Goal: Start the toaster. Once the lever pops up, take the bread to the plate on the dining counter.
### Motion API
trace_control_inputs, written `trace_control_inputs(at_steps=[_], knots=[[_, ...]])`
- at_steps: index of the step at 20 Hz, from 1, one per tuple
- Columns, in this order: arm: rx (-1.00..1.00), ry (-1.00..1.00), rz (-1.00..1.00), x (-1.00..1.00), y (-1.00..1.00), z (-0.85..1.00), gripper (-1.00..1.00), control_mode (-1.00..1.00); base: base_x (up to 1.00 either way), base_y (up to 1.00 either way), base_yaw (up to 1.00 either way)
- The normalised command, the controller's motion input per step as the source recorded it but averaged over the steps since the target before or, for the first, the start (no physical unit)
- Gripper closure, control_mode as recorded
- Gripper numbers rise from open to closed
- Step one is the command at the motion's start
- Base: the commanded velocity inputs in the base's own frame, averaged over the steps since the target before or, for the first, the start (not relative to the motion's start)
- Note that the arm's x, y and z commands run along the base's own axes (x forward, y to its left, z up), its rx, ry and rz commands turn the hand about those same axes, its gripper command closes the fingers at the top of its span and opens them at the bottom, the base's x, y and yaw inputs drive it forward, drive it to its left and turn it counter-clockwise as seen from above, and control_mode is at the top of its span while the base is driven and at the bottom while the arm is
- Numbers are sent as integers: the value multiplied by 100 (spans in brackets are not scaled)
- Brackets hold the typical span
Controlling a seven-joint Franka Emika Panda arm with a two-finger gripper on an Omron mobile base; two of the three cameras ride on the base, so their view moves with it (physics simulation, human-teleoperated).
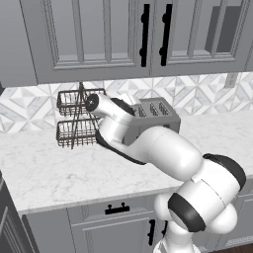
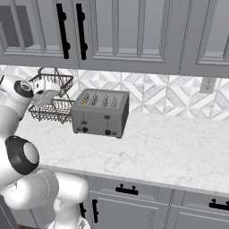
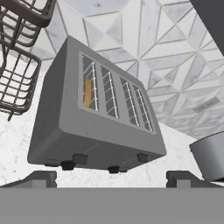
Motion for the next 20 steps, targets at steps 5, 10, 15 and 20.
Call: trace_control_inputs(at_steps=[5,10,15,20], knots=[[0,0,0,0,0,0,-100,-100,0,0,0],[0,0,0,0,0,0,-100,-100,0,0,0],[0,0,0,0,0,0,-100,-100,0,0,0],[0,0,0,0,0,0,-100,-100,0,0,0]])
